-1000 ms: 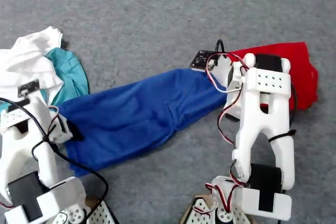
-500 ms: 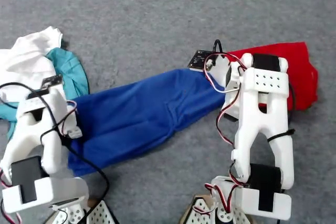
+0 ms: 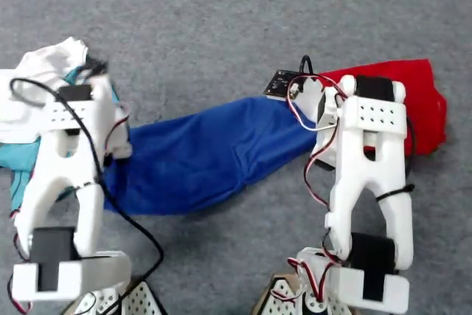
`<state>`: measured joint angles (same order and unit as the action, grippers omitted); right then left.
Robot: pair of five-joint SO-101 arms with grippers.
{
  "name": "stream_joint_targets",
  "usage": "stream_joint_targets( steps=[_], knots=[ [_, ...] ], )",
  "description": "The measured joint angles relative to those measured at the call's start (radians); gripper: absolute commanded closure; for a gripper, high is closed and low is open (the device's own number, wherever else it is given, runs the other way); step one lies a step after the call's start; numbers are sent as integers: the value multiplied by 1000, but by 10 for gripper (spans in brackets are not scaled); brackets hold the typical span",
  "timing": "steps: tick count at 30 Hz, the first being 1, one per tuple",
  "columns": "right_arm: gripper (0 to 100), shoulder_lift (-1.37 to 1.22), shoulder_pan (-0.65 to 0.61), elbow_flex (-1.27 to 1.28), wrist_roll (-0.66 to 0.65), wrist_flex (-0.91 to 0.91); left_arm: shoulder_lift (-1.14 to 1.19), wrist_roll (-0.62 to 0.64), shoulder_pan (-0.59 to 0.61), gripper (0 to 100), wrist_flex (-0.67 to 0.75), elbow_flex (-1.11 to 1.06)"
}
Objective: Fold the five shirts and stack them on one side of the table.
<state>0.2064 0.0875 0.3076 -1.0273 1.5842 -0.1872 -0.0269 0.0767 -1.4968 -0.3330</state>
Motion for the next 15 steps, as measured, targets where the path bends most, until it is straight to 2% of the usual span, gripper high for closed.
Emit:
stream_joint_targets(
  steps=[4, 8, 15],
  knots=[
    [996, 69, 35, 21, 81, -115, -32, 80, -209, 972, -26, 101],
    [996, 106, 126, 118, 219, -351, 8, 206, -411, 972, 54, 163],
    [996, 178, 259, 361, 595, -844, 232, 411, -578, 972, 210, 379]
  ],
)
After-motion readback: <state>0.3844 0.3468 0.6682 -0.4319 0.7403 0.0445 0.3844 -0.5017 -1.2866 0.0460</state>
